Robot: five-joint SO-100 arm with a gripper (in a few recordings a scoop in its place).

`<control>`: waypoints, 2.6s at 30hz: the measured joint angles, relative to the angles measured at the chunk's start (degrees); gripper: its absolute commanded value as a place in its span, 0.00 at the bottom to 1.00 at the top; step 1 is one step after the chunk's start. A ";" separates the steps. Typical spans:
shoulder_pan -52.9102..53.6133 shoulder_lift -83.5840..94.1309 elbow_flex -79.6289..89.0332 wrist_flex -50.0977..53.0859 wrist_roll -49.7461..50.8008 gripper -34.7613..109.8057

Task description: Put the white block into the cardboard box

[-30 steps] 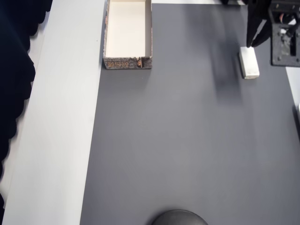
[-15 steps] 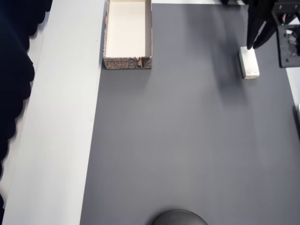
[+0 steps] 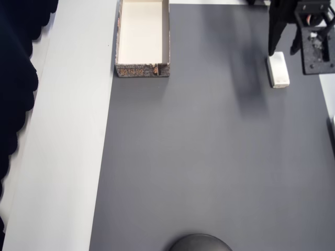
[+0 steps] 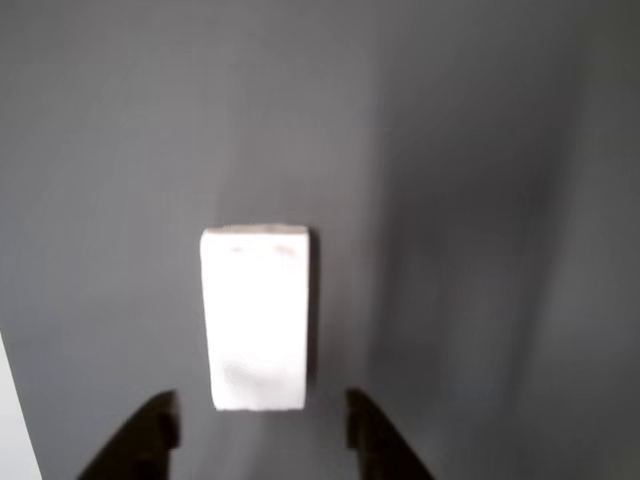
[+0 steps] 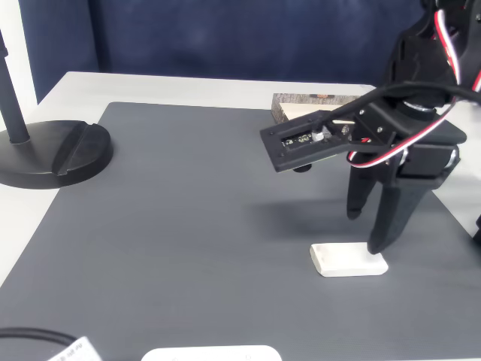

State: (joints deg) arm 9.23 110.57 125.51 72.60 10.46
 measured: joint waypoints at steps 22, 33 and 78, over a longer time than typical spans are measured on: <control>0.00 -3.87 0.00 -3.52 -0.18 0.42; -1.05 -8.35 0.00 -5.01 -0.35 0.43; -1.76 -12.74 -0.53 -10.20 2.11 0.41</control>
State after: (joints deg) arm 7.47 97.82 124.98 62.40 12.57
